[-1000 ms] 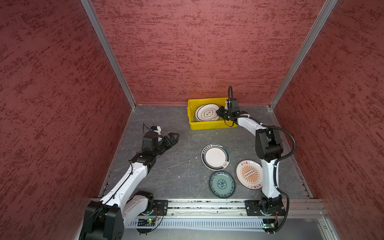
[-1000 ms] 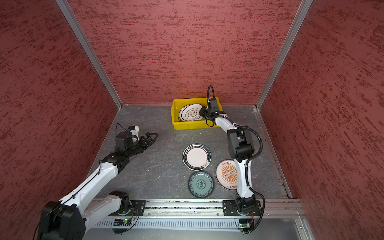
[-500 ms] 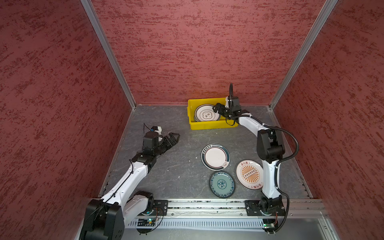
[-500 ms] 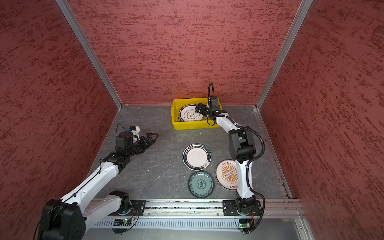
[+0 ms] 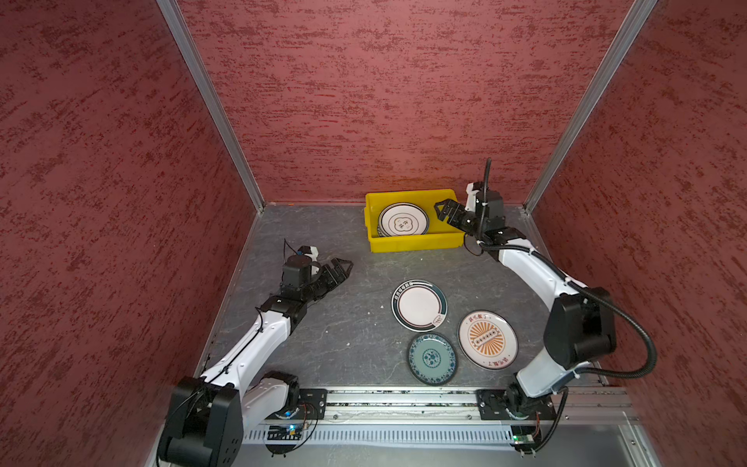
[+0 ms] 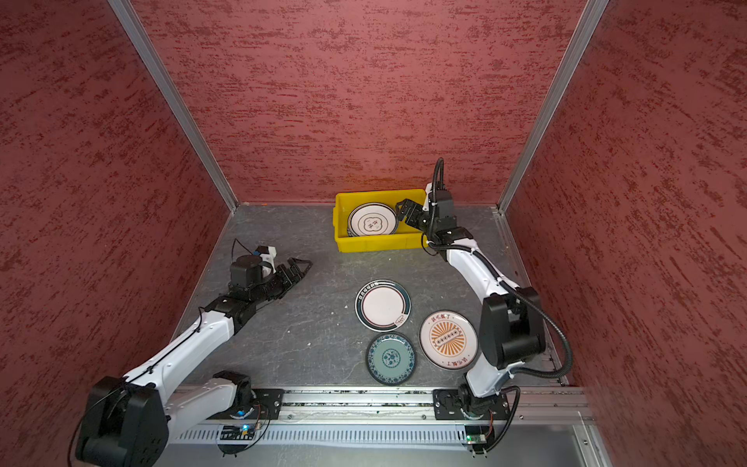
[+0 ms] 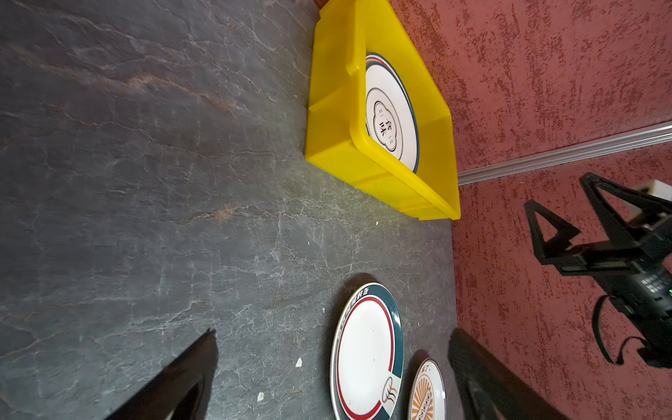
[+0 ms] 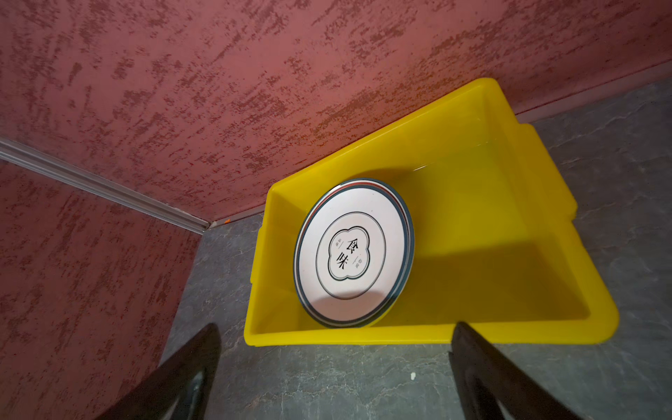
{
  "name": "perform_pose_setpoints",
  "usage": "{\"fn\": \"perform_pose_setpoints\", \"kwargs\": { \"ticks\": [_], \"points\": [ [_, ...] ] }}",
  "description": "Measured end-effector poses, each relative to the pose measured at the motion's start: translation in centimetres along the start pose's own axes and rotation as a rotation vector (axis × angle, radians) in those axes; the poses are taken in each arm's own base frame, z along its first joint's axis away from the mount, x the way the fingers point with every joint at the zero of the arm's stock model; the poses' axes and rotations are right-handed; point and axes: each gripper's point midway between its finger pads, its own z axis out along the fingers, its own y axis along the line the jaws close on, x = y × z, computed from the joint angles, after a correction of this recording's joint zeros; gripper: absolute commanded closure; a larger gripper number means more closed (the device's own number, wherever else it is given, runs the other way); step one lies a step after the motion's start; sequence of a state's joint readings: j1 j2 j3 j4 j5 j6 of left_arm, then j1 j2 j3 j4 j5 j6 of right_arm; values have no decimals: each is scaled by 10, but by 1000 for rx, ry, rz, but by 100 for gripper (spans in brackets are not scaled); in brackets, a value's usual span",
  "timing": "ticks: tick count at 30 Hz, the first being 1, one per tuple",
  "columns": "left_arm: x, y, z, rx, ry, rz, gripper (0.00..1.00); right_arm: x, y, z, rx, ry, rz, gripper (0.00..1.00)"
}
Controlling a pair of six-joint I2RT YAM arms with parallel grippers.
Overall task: Place the plates into the plastic bin on the countertop
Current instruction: Place the plate in the plastic bin.
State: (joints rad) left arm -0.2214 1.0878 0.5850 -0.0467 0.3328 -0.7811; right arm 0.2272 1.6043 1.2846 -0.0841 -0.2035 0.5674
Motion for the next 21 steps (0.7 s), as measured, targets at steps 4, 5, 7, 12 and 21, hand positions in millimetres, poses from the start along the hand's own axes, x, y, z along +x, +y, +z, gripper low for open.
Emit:
{"fn": "perform_pose_setpoints", "kwargs": {
  "ticks": [4,5,7,12,21],
  "points": [
    [15,-4,8,0,44,8,1,13,-2,-31,-6,-10,-2,1],
    [19,-5,10,1,55,11,1,18,-3,-37,-4,-9,-2,1],
    [29,-8,15,0,78,22,1,29,-8,-50,0,-4,0,1],
    [53,-13,31,-5,144,44,1,60,-23,-75,13,23,15,1],
    [84,-11,64,-20,234,52,2,152,-74,-94,73,174,127,1]
  ]
}}
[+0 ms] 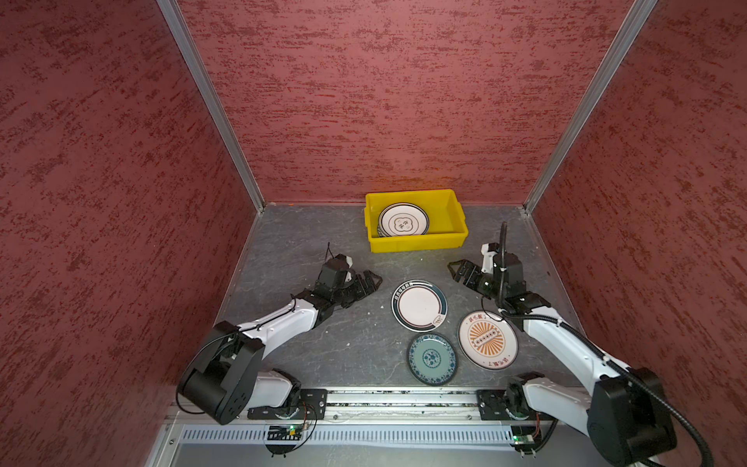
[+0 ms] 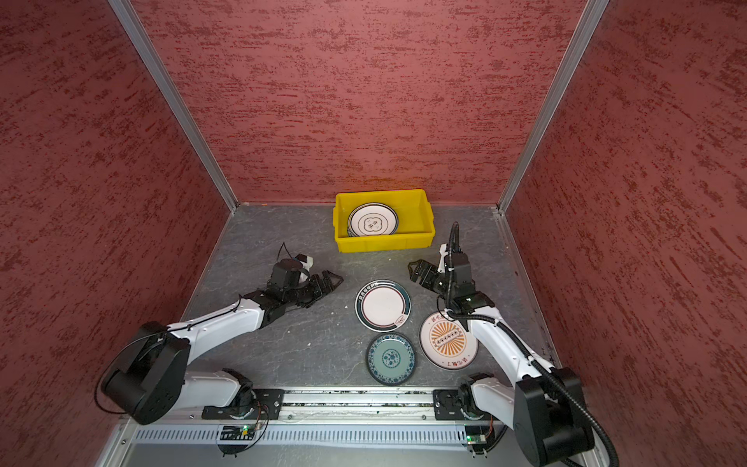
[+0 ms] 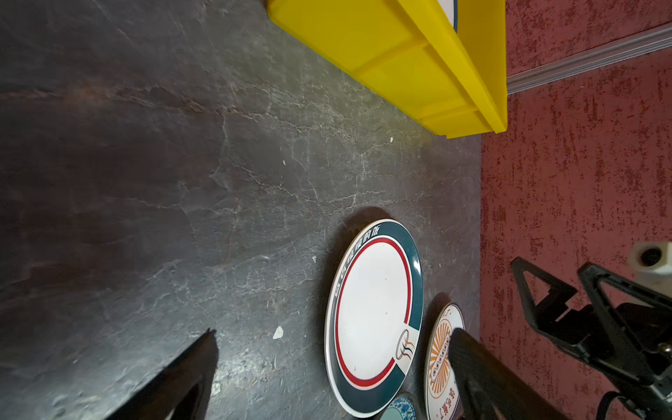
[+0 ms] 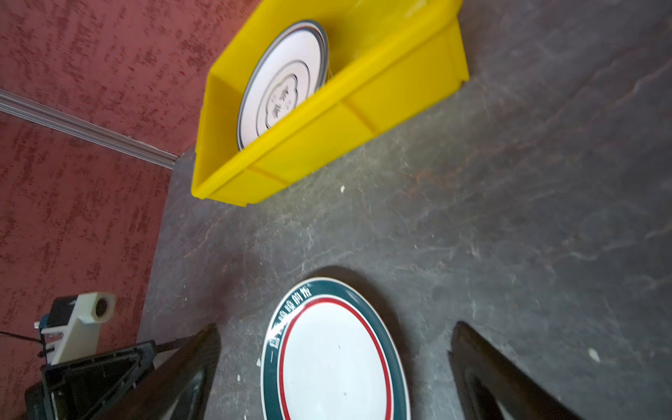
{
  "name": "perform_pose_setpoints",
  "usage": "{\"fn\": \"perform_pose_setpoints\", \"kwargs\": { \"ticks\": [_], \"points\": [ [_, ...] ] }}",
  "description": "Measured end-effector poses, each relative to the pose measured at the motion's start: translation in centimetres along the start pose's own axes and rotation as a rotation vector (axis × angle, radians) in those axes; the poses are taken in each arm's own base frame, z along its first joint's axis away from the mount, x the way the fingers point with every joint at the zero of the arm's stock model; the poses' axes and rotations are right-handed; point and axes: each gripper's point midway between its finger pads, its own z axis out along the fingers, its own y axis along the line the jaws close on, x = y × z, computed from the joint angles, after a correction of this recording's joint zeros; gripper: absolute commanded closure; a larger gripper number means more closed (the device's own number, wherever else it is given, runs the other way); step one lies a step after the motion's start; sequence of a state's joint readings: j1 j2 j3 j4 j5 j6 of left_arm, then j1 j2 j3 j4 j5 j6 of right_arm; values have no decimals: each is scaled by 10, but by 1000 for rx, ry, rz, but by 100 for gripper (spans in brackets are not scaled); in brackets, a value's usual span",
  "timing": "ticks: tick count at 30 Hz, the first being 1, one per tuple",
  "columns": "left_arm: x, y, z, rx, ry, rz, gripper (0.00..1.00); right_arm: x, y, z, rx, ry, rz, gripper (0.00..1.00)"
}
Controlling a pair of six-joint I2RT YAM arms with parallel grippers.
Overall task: Place the plates into the plastic bin on the countertop
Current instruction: Place the plate in the plastic bin, then pick up the plate from the center of the table.
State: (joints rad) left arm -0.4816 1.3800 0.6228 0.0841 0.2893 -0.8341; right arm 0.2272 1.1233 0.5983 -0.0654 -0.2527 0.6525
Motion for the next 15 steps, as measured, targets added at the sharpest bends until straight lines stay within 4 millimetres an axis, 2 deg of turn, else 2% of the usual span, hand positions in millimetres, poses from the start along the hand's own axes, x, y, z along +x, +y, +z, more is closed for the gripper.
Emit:
{"fn": "perform_pose_setpoints", "kwargs": {
  "ticks": [2,6,10,15],
  "points": [
    [3,-2,9,6,16,3,7,8,-2,0,-6,21,14,1],
    [8,-4,26,34,50,5,14,10,7,-2,-56,38,15,1],
    [15,2,43,43,90,-9,21,13,18,-3,-122,53,16,1],
    [24,8,61,55,144,-37,33,23,16,-3,-138,83,29,1]
  ]
}}
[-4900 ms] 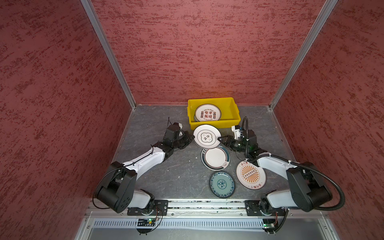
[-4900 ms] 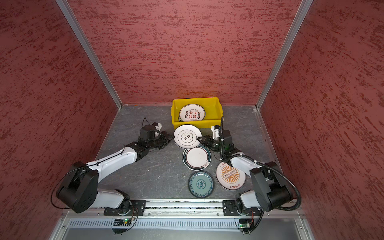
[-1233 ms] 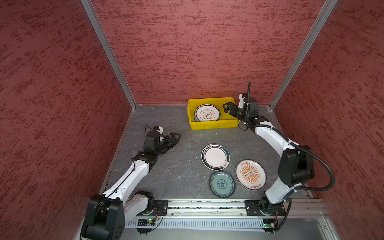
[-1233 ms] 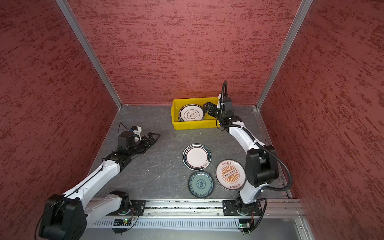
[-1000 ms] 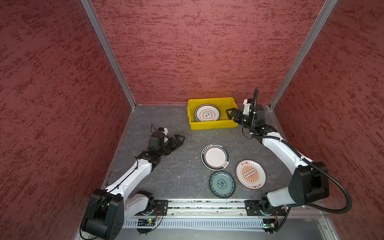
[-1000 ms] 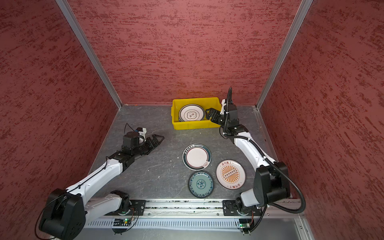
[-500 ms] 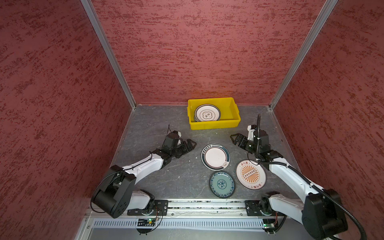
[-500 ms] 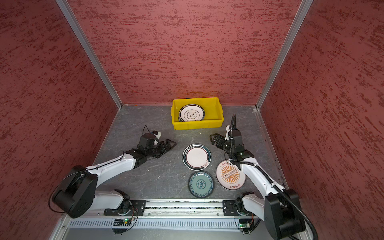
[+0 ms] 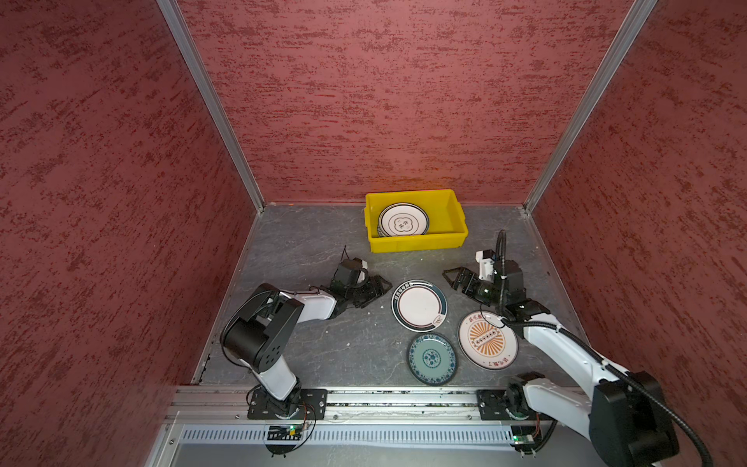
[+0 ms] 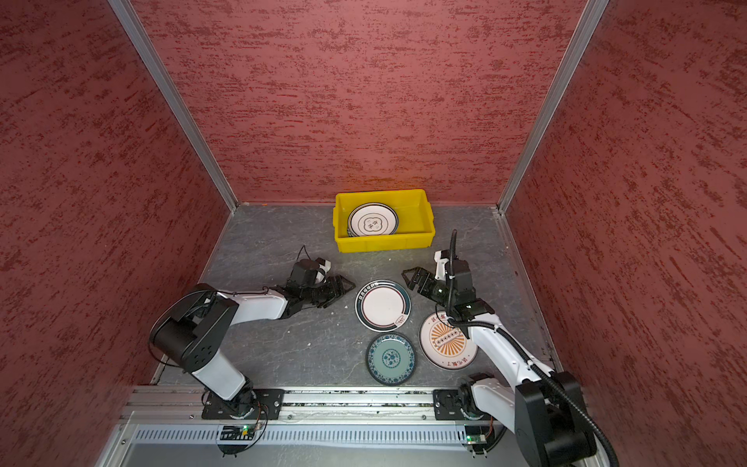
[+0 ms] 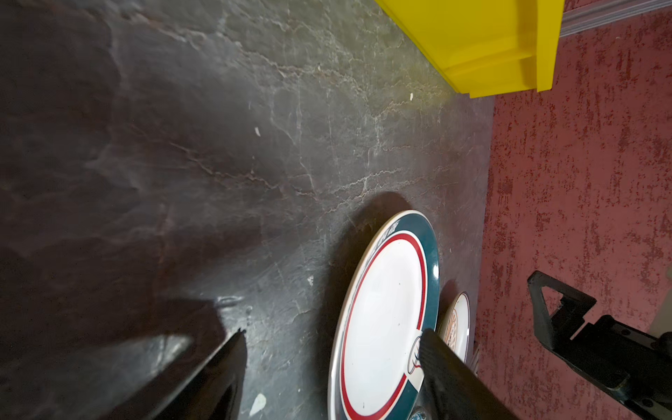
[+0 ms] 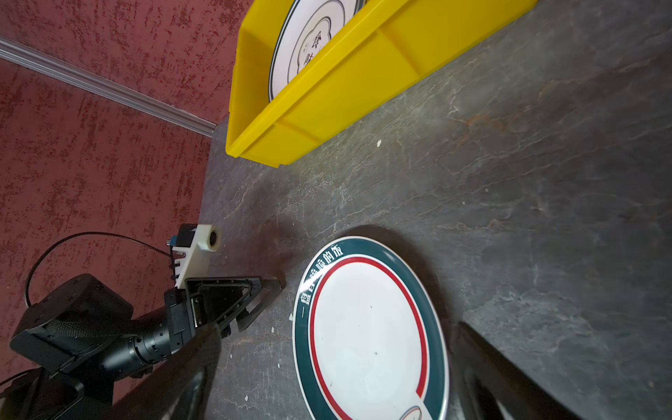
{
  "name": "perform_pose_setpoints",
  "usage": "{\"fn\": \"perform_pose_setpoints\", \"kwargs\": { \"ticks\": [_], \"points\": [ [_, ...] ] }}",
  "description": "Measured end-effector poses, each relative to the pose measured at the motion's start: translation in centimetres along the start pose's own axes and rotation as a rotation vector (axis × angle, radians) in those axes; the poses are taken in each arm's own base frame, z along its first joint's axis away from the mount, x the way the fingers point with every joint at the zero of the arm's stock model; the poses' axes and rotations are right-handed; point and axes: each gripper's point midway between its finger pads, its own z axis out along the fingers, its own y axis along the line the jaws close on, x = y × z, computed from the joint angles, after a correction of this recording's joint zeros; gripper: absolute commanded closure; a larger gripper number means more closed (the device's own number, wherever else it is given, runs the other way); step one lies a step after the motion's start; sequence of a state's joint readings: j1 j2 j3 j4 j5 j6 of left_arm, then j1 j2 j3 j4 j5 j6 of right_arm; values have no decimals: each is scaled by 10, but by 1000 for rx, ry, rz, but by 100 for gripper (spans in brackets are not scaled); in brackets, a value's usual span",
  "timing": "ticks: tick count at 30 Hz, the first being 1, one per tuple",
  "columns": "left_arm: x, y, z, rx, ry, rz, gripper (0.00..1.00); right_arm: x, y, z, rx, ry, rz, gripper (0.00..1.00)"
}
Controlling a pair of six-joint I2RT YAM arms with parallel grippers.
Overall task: Place the plates into the plastic bin on the countertop
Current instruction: Pick up the plate from the center of the table.
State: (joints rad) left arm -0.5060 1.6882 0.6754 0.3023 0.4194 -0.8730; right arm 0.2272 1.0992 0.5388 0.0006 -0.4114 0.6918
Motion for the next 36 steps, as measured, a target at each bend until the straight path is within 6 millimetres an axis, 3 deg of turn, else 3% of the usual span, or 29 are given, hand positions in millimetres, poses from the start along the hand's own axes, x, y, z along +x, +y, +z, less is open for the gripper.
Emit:
{"fn": "perform_pose_setpoints", "kwargs": {
  "ticks": [12,36],
  "points": [
    [2,-3,19,35,41,-4,50,-1,-1,0,8,-4,-10,1],
    [13,-9,42,93,89,4,72,-1,-5,0,25,-9,-15,1]
  ]
}}
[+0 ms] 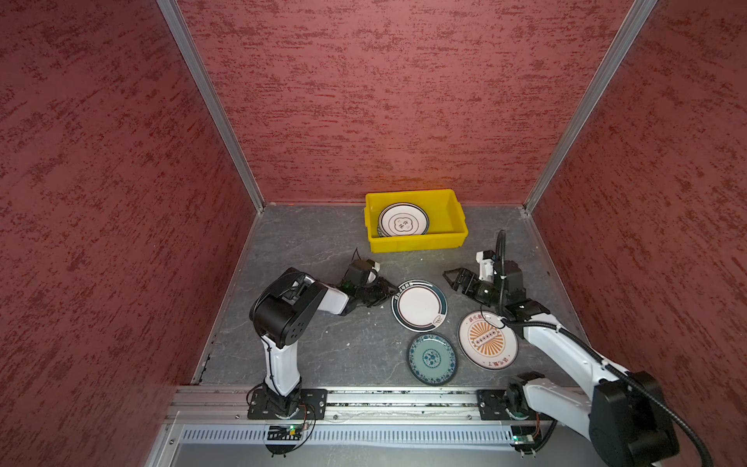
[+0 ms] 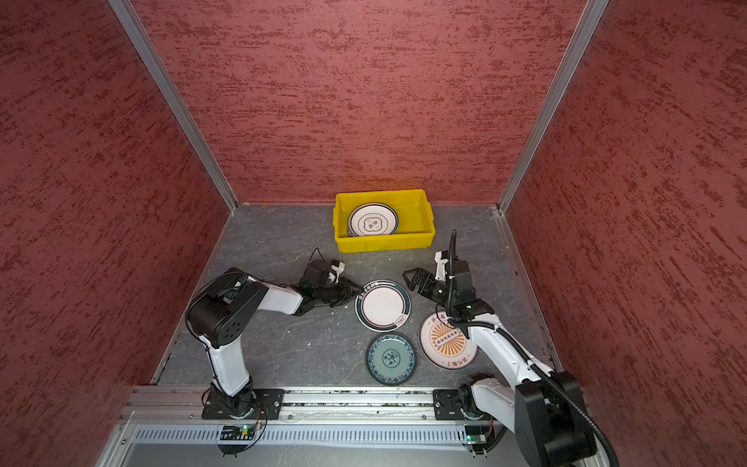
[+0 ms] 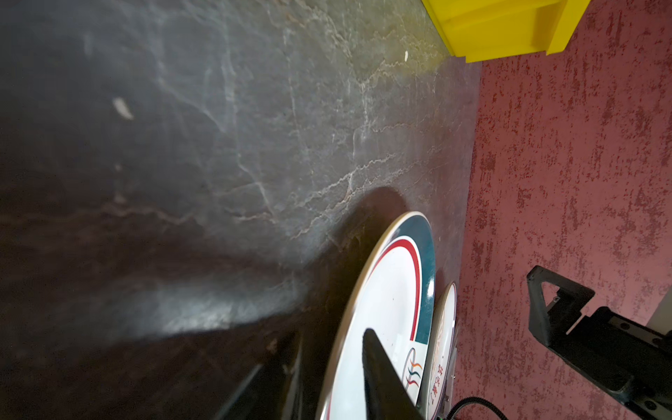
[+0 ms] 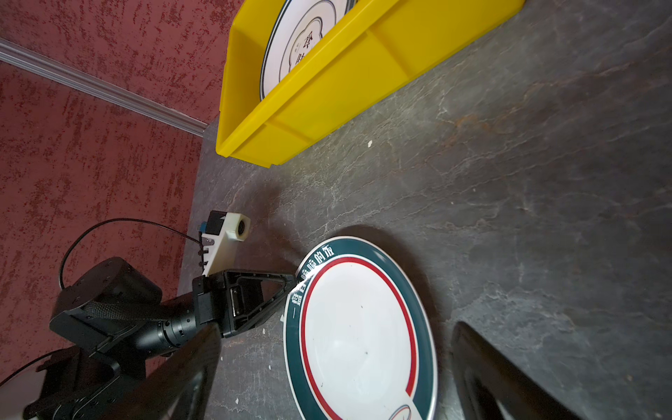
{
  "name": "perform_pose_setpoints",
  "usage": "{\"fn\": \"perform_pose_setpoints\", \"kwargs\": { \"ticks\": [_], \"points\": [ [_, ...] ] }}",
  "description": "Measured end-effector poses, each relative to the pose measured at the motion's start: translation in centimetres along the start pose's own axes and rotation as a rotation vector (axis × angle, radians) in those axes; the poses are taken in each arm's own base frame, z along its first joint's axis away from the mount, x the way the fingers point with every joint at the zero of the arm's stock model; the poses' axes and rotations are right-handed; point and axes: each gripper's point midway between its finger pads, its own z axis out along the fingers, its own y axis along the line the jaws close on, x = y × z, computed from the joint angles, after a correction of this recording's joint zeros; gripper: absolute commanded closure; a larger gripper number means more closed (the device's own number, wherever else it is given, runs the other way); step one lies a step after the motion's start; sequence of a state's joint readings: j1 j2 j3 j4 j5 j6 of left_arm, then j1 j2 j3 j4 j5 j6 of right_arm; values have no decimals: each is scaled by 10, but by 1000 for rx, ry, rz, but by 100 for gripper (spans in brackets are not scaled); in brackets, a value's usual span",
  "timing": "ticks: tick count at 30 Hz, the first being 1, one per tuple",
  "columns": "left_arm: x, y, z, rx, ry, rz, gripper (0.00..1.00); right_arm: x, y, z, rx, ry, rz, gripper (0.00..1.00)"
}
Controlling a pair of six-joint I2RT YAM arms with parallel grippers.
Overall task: Place the plates into the plastic bin on the countertop
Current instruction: Pick up the plate from the center of the table.
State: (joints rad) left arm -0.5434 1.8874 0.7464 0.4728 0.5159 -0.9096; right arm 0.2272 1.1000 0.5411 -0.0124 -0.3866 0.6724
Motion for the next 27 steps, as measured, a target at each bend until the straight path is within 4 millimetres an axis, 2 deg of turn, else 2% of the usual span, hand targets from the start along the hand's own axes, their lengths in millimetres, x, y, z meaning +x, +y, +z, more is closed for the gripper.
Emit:
{"fn": "perform_pose_setpoints", "kwargs": {
  "ticks": [5,9,19,22,27],
  "points": [
    [2,-2,3,2,5,6,73,0,-2,1,9,-2,2,1],
    [3,-2,5,-4,10,7,81,-1,-3,1,13,-6,2,1],
    [4,1,6,-23,10,5,93,-2,-3,1,17,-10,2,1],
    [0,-6,6,-7,2,17,95,-2,-4,1,20,-12,2,1],
    [-2,-7,3,-15,-4,12,100,-2,-4,1,21,-12,2,1]
  ]
}}
